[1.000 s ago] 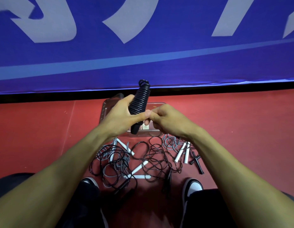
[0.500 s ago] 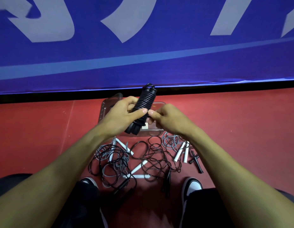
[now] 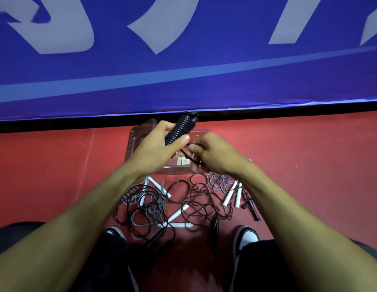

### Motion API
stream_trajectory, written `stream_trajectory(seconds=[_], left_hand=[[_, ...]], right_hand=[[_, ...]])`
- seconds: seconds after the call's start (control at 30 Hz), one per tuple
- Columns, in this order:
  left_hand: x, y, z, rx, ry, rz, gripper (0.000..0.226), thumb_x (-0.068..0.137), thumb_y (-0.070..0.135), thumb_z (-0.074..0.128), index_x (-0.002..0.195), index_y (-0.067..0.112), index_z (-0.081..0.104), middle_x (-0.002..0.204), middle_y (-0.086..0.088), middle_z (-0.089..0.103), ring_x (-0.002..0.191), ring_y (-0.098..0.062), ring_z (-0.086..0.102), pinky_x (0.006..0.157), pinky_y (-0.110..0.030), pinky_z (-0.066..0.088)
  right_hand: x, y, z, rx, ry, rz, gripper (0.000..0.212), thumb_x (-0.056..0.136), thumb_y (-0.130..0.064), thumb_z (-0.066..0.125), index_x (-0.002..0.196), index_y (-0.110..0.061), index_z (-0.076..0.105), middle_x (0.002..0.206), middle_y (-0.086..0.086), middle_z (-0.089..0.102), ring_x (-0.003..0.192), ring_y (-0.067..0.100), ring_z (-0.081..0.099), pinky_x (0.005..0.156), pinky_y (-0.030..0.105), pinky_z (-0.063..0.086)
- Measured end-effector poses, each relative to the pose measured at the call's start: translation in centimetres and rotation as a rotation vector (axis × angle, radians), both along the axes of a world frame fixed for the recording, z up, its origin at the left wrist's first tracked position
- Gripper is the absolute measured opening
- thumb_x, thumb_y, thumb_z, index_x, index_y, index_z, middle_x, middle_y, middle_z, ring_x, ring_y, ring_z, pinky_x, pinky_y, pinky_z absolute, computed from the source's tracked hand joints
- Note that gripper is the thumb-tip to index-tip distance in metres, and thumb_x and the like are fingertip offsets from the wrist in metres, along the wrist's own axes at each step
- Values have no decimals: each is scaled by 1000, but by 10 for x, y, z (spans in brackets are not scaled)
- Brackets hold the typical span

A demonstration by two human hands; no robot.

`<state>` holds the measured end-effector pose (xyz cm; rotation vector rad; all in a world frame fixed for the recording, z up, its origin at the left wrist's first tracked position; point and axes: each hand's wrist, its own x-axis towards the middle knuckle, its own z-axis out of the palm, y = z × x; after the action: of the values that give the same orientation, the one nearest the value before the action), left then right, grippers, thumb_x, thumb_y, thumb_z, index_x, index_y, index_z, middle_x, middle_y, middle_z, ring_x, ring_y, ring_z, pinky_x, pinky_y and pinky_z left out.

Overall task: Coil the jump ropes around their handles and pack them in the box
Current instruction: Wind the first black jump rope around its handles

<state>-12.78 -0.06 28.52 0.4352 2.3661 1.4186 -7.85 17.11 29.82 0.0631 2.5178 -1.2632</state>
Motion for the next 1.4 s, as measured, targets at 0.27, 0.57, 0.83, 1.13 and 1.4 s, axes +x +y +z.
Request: stream_trajectory(seconds=[0.27,0.57,0.83,1.13,1.4], left_hand=[[0,1,2,208,-169,-24,37,79,36,71,113,23,67,103,4,74,95,-11,70,94,-36,54],[-1,3,2,331,-210,2,33,77,20,78,103,6,66,94,-12,71,87,-22,68,94,-48,53],[6,2,4,-27,99,15,30,89,51,68,103,24,64,89,7,69,82,-7,65,76,-29,51],[9,7,0,56,-163,21,27,99,36,44,110,21,63,110,-3,68,95,-13,62,96,-41,47],[28,6,-16,5,-194,-17,41,80,29,71,118,20,59,112,3,74,106,-16,70,102,-48,52]], right_hand=[[0,0,1,-31,65,-42,35,106,-19,45,75,-10,58,61,3,71,49,27,66,44,25,46],[-3,-3,-3,-98,208,-136,27,104,-11,51,87,-4,70,71,0,69,51,10,65,52,22,54],[-3,-6,-7,-260,97,-217,20,104,-11,50,94,2,61,72,7,71,58,26,72,57,35,59],[1,1,-9,-300,7,-225,30,94,-24,70,92,5,65,77,15,74,63,23,72,67,38,62],[14,11,-33,-20,30,-228,20,88,-26,77,92,-7,71,80,5,75,73,18,73,71,32,58]])
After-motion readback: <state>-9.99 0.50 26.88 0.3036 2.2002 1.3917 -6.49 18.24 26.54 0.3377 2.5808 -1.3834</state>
